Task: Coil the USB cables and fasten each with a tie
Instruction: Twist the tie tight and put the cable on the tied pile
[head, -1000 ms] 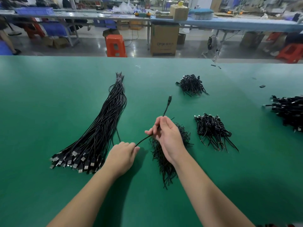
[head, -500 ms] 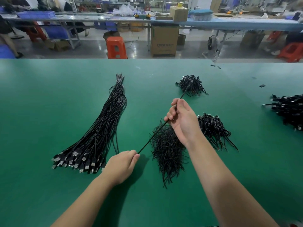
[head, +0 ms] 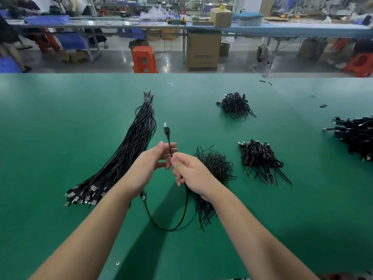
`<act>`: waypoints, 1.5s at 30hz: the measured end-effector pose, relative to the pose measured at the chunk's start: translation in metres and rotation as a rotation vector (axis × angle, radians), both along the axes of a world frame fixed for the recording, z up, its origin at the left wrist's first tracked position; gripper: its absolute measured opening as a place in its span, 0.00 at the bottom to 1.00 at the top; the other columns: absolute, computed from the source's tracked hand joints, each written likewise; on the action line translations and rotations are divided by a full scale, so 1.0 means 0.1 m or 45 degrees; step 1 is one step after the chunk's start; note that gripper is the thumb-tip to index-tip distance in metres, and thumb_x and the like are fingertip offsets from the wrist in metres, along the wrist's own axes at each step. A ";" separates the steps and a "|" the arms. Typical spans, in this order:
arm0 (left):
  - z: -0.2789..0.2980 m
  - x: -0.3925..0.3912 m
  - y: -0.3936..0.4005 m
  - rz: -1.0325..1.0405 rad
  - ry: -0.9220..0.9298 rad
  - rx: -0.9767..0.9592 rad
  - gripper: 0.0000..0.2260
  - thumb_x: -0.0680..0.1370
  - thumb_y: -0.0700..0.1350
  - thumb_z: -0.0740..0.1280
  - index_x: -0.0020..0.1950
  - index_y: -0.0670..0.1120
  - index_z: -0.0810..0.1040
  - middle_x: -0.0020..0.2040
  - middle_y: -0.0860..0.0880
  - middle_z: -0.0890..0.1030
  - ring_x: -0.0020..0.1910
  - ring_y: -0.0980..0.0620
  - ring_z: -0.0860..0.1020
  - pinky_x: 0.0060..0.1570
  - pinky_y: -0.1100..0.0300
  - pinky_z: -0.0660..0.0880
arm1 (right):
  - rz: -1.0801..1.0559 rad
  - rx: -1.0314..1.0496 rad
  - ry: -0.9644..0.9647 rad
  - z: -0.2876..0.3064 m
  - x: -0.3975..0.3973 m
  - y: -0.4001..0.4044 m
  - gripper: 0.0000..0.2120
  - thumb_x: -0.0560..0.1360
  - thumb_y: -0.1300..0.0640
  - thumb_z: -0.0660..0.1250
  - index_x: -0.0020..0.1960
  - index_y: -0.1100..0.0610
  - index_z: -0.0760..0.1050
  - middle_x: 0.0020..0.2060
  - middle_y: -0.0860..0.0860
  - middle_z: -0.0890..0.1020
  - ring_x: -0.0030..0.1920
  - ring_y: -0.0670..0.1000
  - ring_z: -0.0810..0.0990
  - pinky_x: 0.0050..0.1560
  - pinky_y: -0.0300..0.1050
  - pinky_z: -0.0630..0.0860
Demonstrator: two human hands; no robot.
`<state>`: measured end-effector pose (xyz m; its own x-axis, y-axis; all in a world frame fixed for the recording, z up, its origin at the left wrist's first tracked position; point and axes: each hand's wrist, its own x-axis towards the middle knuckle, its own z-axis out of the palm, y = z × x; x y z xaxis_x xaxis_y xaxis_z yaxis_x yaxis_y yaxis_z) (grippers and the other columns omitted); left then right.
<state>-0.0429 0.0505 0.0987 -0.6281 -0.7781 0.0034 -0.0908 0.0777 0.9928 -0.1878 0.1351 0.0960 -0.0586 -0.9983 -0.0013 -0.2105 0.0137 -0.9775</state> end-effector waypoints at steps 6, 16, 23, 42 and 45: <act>0.23 -0.03 0.01 -0.191 -0.088 -0.036 0.21 0.84 0.52 0.53 0.58 0.47 0.84 0.54 0.45 0.85 0.38 0.51 0.75 0.40 0.63 0.74 | 0.144 0.040 -0.235 0.02 0.08 0.08 0.18 0.85 0.51 0.56 0.38 0.45 0.74 0.27 0.39 0.63 0.27 0.44 0.59 0.30 0.40 0.58; 0.23 -0.14 0.10 -0.085 0.188 0.107 0.22 0.81 0.52 0.52 0.62 0.42 0.80 0.57 0.42 0.84 0.54 0.48 0.83 0.49 0.64 0.77 | 0.119 0.150 -0.661 -0.02 0.12 0.13 0.17 0.82 0.49 0.59 0.36 0.50 0.73 0.27 0.45 0.61 0.27 0.45 0.55 0.28 0.38 0.54; 0.46 -0.06 0.10 -0.246 0.752 0.808 0.21 0.78 0.50 0.56 0.40 0.42 0.85 0.32 0.47 0.80 0.19 0.56 0.69 0.24 0.66 0.68 | 0.266 0.308 -1.216 -0.18 0.09 0.13 0.17 0.83 0.51 0.59 0.35 0.54 0.68 0.26 0.46 0.60 0.25 0.44 0.57 0.25 0.36 0.57; 0.19 -0.06 0.20 -0.096 -0.246 0.341 0.17 0.86 0.44 0.54 0.59 0.36 0.79 0.54 0.38 0.84 0.56 0.40 0.82 0.59 0.49 0.79 | 0.170 0.225 -1.154 -0.13 -0.03 0.14 0.16 0.83 0.53 0.58 0.37 0.55 0.70 0.27 0.47 0.59 0.26 0.46 0.53 0.25 0.38 0.52; 0.11 -0.05 0.19 -0.100 0.146 0.418 0.15 0.86 0.42 0.53 0.65 0.37 0.76 0.57 0.42 0.84 0.58 0.45 0.82 0.56 0.57 0.80 | 0.210 0.181 -1.157 -0.10 0.02 0.14 0.16 0.83 0.53 0.56 0.38 0.54 0.70 0.27 0.47 0.60 0.25 0.45 0.56 0.25 0.37 0.56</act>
<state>-0.0481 0.0693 0.1093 -0.6959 -0.6990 -0.1647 0.0163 -0.2447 0.9695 -0.1859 0.1489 0.0864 0.1670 -0.9809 -0.0999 0.6239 0.1836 -0.7596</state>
